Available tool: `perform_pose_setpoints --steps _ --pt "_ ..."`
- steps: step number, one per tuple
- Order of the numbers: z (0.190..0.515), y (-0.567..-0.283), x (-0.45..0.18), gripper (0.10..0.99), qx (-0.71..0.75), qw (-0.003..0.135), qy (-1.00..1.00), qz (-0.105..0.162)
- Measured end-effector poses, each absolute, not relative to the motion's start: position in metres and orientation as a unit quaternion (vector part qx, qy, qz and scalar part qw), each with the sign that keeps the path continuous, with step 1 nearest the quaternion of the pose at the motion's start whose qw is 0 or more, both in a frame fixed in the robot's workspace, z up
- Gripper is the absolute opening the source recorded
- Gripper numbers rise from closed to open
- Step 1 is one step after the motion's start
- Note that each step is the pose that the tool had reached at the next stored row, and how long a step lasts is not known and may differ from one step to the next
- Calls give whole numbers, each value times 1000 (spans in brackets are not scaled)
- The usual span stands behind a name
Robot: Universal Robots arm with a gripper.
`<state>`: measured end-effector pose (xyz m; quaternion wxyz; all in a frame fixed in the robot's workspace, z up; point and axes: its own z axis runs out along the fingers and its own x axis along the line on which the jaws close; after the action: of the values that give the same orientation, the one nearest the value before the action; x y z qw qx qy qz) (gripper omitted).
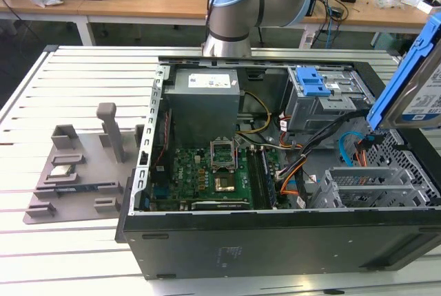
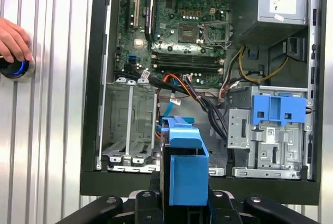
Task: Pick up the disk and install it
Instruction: 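Pick up the disk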
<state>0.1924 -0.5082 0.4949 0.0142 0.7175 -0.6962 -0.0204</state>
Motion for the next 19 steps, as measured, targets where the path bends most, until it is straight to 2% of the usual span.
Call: perform_pose_setpoints --steps 7,19 --pt "494 -520 187 361 717 14 -696 -20" --pt "494 -522 148 361 717 14 -696 -20"
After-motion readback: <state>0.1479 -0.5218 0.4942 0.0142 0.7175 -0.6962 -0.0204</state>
